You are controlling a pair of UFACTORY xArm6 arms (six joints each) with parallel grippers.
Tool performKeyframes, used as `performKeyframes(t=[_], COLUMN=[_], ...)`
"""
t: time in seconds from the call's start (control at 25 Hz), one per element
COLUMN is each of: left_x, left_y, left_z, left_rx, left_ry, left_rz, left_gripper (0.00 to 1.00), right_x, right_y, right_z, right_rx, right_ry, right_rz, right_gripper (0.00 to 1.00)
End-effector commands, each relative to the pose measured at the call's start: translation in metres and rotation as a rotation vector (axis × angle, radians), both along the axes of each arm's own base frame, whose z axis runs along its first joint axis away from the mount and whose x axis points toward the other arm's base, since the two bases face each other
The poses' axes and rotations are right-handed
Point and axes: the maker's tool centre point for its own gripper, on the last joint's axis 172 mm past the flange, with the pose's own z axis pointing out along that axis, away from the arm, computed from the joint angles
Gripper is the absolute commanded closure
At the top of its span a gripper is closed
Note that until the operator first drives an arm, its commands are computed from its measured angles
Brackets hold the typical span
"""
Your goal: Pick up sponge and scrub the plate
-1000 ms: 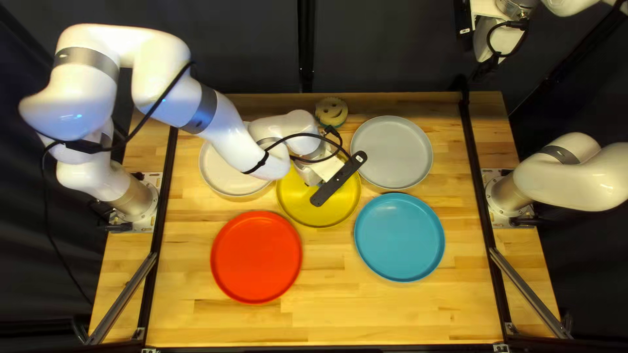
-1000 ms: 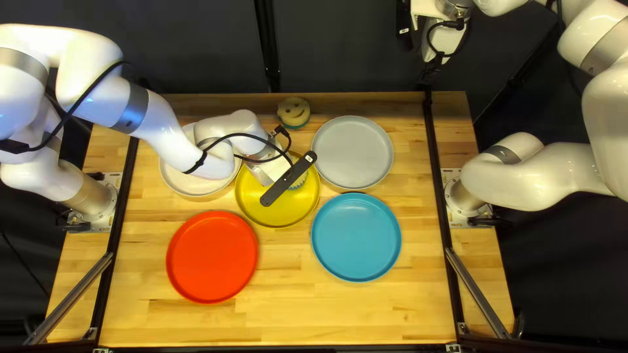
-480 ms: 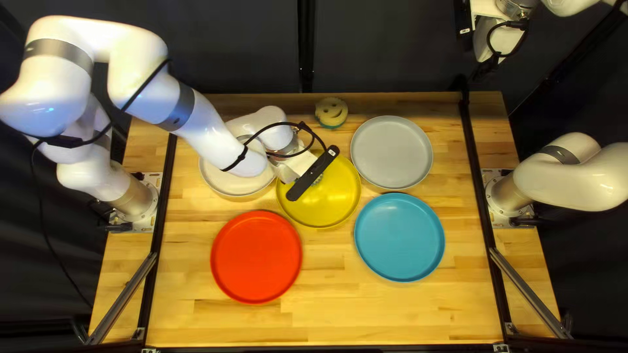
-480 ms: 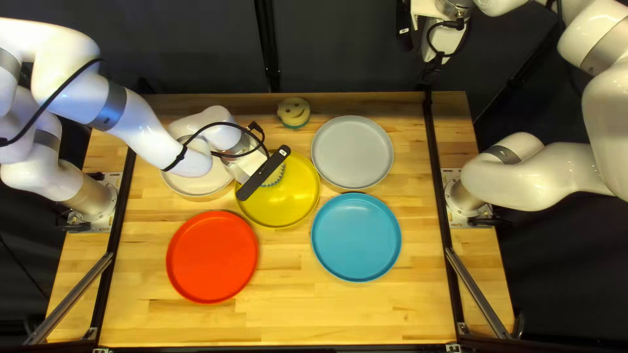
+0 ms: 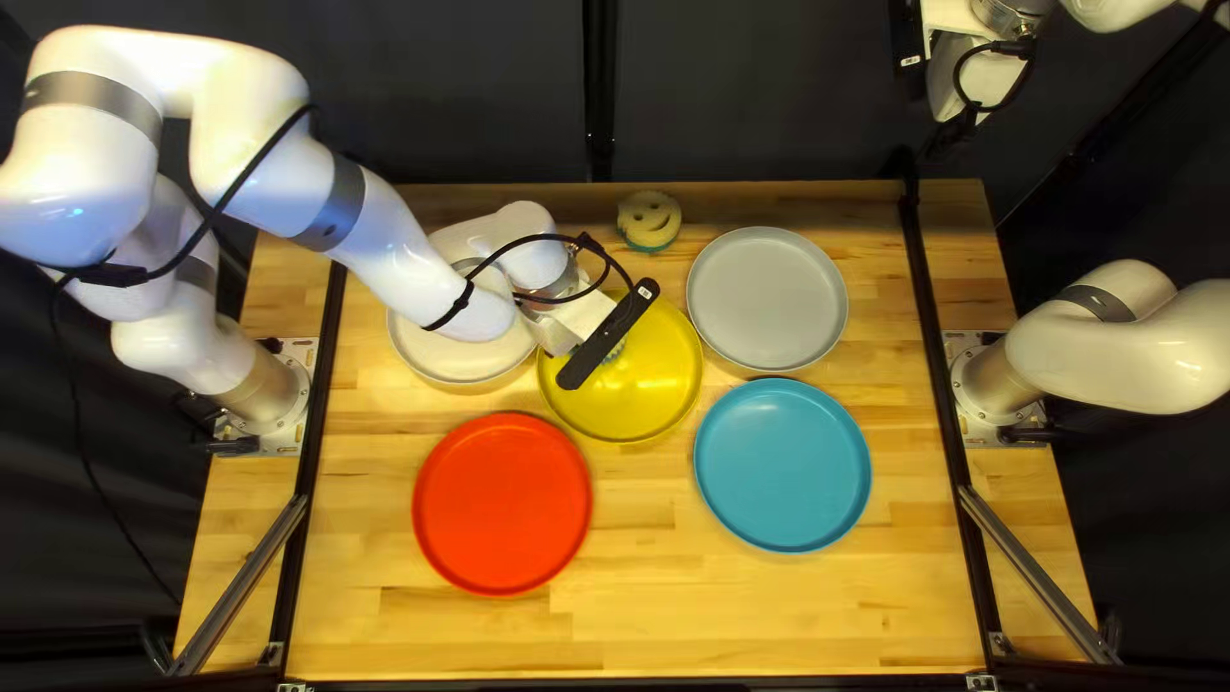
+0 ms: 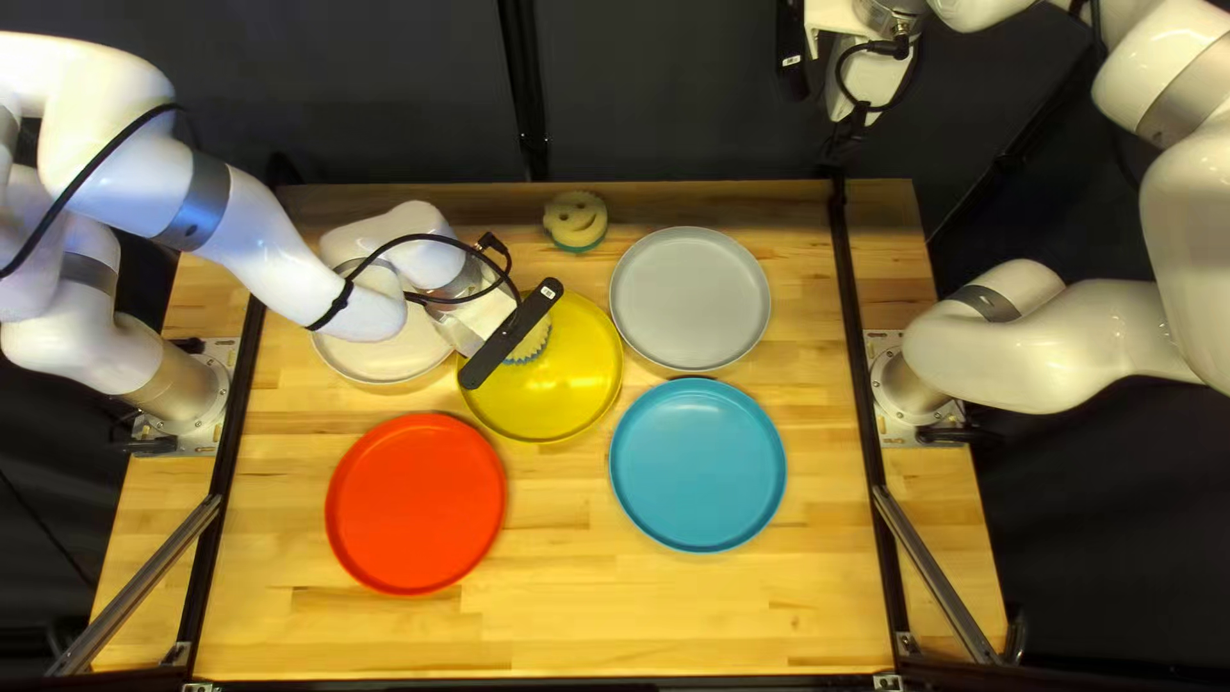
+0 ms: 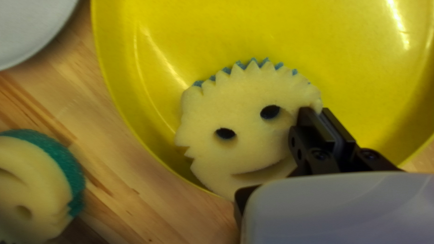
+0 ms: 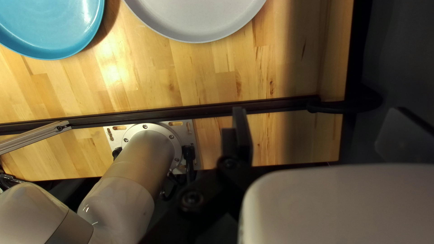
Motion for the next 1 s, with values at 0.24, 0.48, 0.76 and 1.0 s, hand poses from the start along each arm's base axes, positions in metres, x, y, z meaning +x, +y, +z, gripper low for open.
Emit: performKeyframes(t=[0.24, 0.48, 0.76, 1.0], left_x=[0.011, 0.015, 0.017, 0.021], left_y=[-0.018, -0.064, -0.099, -0.077], left_z=[0.001, -0.003, -0.01, -0.012], left_rx=[0.006, 0.011, 0.017, 0.014], left_ry=[-0.013, -0.035, -0.054, -0.048], left_rz=[-0.029, -0.057, -0.085, -0.086], left_gripper=[1.0, 1.0, 1.0, 1.0], right_x=[0.0, 0.0, 0.0, 0.0], right_y=[0.0, 0.0, 0.0, 0.0], right_z=[0.0, 0.0, 0.0, 0.0], right_rx=[0.0, 0.0, 0.0, 0.0], right_ry=[0.0, 0.0, 0.0, 0.0], right_rz=[0.0, 0.0, 0.0, 0.0], right_gripper=[0.0, 0.0, 0.0, 0.0])
